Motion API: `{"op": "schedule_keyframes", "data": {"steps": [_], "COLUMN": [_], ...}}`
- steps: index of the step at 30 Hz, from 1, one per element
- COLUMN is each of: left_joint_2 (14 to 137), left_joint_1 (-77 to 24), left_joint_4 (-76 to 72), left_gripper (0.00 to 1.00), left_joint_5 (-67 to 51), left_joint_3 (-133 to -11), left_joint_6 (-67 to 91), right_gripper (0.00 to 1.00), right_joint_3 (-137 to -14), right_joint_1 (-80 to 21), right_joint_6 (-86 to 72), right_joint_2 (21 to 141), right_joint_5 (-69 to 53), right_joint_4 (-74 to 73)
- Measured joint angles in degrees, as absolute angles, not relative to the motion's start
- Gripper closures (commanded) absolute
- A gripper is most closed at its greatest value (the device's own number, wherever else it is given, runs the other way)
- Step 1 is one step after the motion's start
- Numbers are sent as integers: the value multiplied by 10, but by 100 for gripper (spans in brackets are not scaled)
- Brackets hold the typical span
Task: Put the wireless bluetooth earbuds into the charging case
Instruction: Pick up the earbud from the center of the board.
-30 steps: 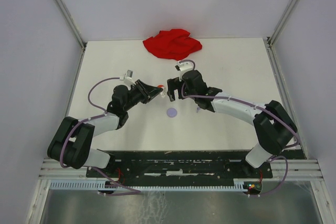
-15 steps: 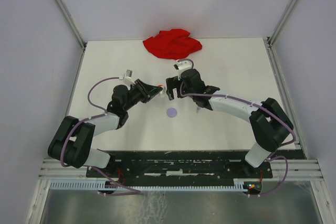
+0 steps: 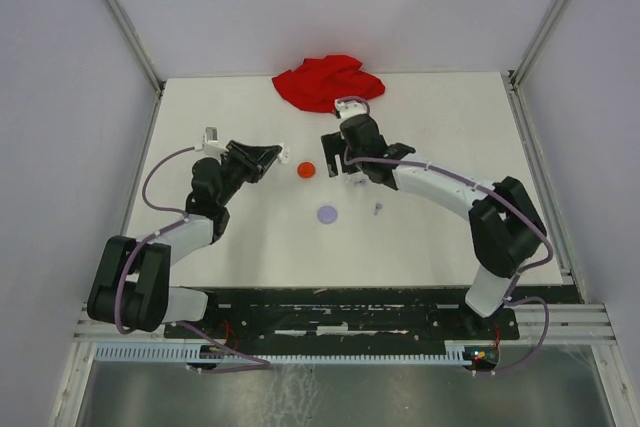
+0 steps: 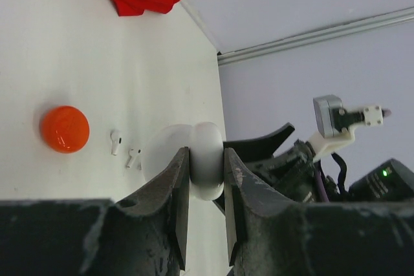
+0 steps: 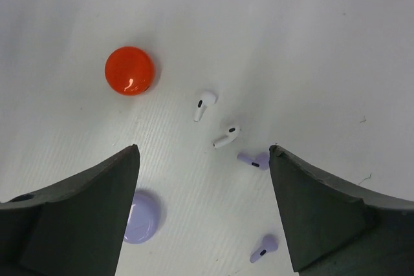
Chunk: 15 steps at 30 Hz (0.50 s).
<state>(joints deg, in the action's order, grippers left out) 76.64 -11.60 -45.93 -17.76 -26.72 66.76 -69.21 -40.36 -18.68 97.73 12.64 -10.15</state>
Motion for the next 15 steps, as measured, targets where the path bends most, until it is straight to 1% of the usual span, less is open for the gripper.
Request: {"op": "schedule_keyframes", "data": {"steps": [3,8,12,15], "left_joint_2": [759,757,754,750], "left_joint_1": [-114,-106,-94,-88], "left_joint_4": [-464,-467,-467,-467], "left_gripper": [97,97,97,97], "left_joint_5": [-176,-184,-192,-199], "left_joint_3": [-266,-261,-259,-259], "left_joint_6": [674,677,682,686], "right_gripper": [21,30,38,40], "right_joint_3": [-785,-918,-987,-1007], "right_joint_1": [-397,-395,-392,-389], "right_joint_6": [-175,-160,-161,-165], "right_joint_2": [1038,1140,1199,1223], "right_joint_5": [130,126,116,108], "right_joint_4": [-154,-239,-291,-316]}}
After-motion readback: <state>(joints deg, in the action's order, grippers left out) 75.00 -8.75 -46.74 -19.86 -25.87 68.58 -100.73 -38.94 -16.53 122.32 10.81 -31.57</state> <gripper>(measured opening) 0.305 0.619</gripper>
